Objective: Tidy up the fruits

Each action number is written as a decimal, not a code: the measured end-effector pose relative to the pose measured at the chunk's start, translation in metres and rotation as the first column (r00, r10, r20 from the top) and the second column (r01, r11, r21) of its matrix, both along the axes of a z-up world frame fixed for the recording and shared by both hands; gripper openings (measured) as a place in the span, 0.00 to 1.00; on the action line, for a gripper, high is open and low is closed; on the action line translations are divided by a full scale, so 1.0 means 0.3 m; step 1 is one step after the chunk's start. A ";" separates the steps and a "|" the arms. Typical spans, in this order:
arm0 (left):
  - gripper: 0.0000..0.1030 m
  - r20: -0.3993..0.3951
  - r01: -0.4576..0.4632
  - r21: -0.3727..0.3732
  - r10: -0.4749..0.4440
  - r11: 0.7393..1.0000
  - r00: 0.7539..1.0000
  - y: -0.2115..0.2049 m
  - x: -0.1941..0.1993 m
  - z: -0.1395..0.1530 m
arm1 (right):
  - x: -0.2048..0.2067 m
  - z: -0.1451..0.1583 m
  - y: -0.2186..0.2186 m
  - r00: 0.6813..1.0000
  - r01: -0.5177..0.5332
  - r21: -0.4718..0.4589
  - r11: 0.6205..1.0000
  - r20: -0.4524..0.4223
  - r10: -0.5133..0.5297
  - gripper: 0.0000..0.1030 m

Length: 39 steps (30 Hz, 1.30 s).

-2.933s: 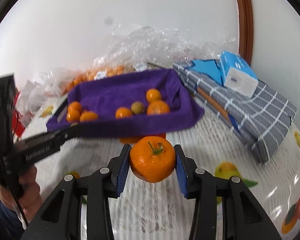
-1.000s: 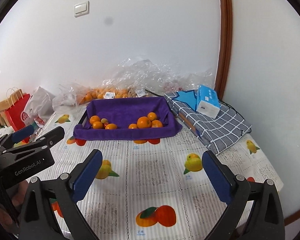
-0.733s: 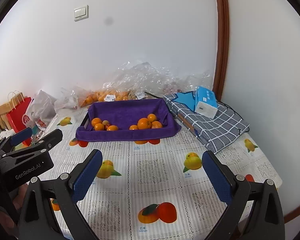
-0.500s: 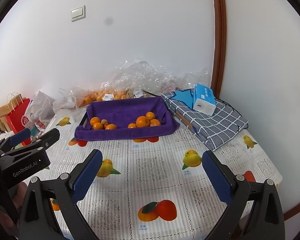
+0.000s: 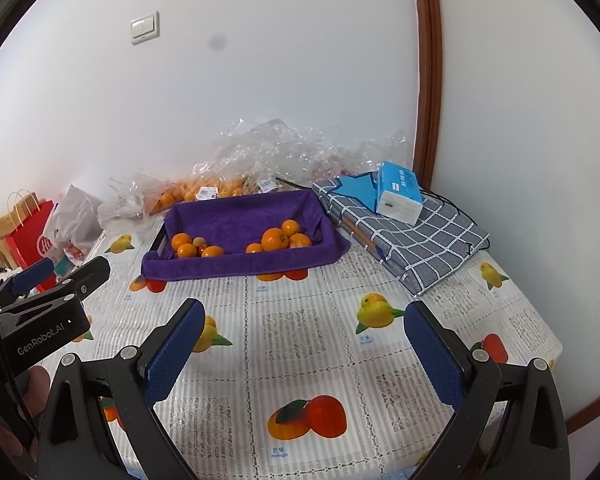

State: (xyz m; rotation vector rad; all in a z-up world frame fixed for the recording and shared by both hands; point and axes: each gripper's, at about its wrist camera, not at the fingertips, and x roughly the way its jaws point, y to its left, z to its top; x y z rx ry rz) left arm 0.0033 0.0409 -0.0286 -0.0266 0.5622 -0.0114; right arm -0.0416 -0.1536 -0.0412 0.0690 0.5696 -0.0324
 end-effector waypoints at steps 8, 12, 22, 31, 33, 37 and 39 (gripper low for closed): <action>0.91 -0.010 -0.001 0.000 0.001 1.000 1.000 0.004 0.003 -0.004 | 0.003 -0.001 0.002 1.000 0.000 0.000 1.000 0.000 0.000 0.96; 0.91 -0.008 -0.003 -0.001 0.003 1.000 1.000 0.006 0.002 -0.003 | -0.001 -0.001 0.004 1.000 0.008 -0.010 1.000 0.003 -0.008 0.96; 0.91 -0.009 -0.007 0.002 0.007 1.000 1.000 0.006 0.000 0.002 | -0.005 0.002 -0.001 1.000 0.002 0.000 1.000 0.008 -0.002 0.96; 0.91 -0.008 -0.003 -0.001 0.003 1.000 1.000 0.005 -0.002 0.005 | -0.011 0.006 -0.003 1.000 0.004 0.003 1.000 0.011 -0.004 0.96; 0.91 -0.007 -0.003 -0.002 0.003 1.000 1.000 0.004 -0.006 0.005 | -0.011 0.006 -0.004 1.000 0.003 0.003 1.000 0.012 -0.003 0.96; 0.91 -0.006 -0.003 -0.002 0.003 1.000 1.000 0.002 -0.006 0.007 | -0.015 0.011 -0.003 1.000 0.004 0.002 1.000 0.013 -0.004 0.96; 0.91 -0.008 -0.003 -0.002 0.003 1.000 1.000 0.002 -0.006 0.006 | -0.016 0.012 -0.003 1.000 0.003 0.003 1.000 0.014 -0.003 0.96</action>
